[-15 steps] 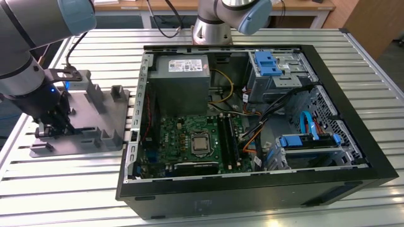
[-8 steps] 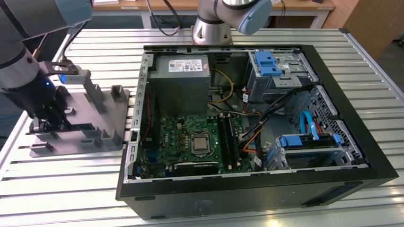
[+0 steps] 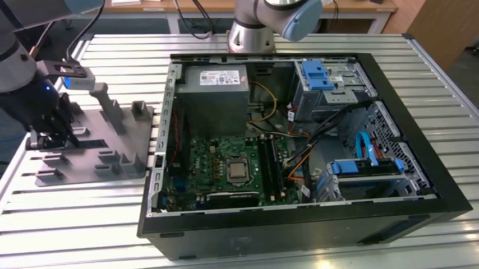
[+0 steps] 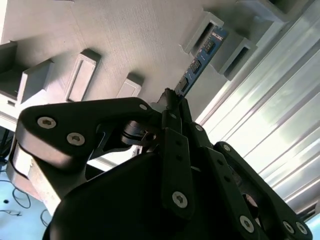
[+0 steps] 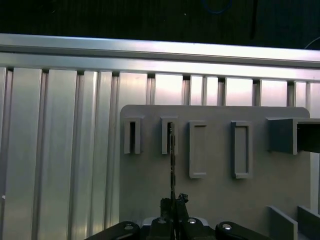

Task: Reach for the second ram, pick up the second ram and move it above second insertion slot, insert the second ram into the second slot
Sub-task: 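Pick up the second ram and move it above second insertion slot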

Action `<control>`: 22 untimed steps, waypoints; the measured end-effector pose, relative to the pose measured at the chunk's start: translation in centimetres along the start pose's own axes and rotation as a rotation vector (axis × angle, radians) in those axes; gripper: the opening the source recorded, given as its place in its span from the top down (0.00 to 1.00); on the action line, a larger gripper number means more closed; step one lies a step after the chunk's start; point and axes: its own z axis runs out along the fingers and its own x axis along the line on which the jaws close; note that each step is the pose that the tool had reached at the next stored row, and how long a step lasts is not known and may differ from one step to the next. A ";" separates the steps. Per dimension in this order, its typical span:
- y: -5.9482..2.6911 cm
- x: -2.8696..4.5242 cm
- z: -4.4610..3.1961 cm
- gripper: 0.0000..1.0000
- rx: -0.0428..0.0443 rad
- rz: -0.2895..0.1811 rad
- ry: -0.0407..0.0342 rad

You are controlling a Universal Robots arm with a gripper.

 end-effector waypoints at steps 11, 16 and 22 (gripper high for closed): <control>0.02 -0.05 -2.83 0.86 0.0000 0.000 0.0000; 0.03 -0.07 -3.78 0.86 0.0001 0.000 0.0000; 0.04 -0.09 -4.94 0.86 0.0000 0.000 0.0000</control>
